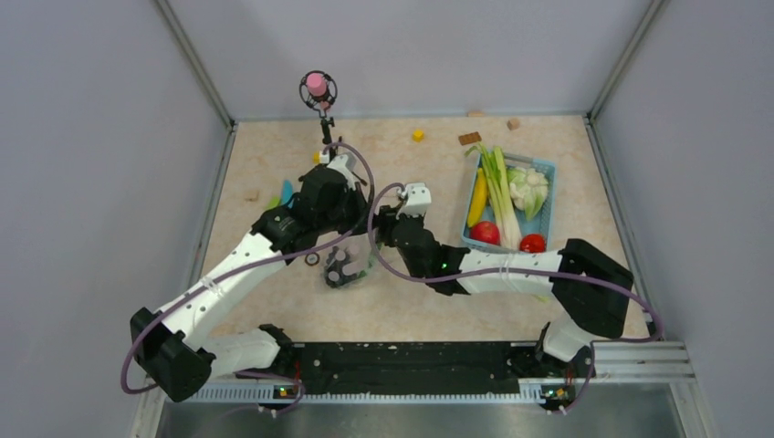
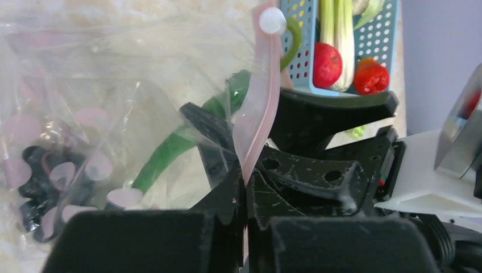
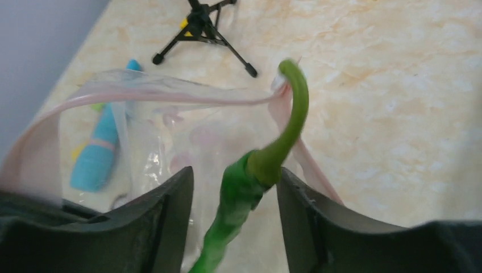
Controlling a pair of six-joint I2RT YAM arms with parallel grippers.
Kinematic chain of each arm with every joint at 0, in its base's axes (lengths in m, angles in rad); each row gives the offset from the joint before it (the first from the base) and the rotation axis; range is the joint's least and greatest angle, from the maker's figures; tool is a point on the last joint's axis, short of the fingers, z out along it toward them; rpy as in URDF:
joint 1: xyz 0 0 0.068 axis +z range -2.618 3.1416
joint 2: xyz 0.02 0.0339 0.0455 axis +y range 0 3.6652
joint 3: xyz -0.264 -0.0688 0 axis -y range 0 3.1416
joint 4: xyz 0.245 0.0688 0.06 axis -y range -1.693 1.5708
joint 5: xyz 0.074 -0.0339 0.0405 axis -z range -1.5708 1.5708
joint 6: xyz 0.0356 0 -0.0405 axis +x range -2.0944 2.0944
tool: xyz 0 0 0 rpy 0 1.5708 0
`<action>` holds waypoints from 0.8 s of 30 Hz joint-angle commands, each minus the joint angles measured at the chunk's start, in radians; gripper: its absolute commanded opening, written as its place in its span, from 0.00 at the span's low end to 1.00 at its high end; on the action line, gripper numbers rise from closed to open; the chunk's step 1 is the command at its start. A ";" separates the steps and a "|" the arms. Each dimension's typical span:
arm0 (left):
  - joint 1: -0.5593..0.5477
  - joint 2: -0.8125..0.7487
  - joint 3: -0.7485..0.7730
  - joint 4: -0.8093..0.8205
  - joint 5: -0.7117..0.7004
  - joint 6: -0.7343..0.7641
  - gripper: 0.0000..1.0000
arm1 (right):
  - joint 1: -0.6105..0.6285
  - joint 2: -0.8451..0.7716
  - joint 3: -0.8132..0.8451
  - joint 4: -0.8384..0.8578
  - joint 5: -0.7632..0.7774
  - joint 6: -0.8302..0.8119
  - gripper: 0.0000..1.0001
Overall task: Place the food in the zip-top bag and seal the zipper
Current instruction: Place the fake vegetable in the zipper food storage bag.
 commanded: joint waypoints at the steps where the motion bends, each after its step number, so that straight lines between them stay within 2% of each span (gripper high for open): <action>1: -0.010 -0.041 0.003 0.104 0.002 -0.010 0.00 | 0.023 -0.024 0.138 -0.257 -0.126 -0.137 0.61; 4: -0.010 -0.043 0.002 0.092 -0.034 -0.010 0.00 | 0.022 -0.064 0.207 -0.408 -0.186 -0.198 0.68; 8: -0.011 -0.040 0.008 0.091 -0.060 -0.008 0.00 | 0.023 -0.135 0.234 -0.496 -0.230 -0.256 0.74; 13: -0.010 -0.035 0.011 0.089 -0.060 0.000 0.00 | 0.020 -0.261 0.196 -0.494 -0.194 -0.280 0.92; 15: -0.010 -0.026 0.018 0.081 -0.061 0.005 0.00 | 0.002 -0.308 0.176 -0.493 -0.216 -0.292 0.96; 18: -0.009 -0.012 0.032 0.071 -0.062 0.017 0.00 | -0.078 -0.373 0.148 -0.522 -0.294 -0.281 0.96; 24: -0.009 0.034 0.057 0.082 -0.062 0.036 0.00 | -0.378 -0.457 0.093 -0.637 -0.453 -0.237 0.96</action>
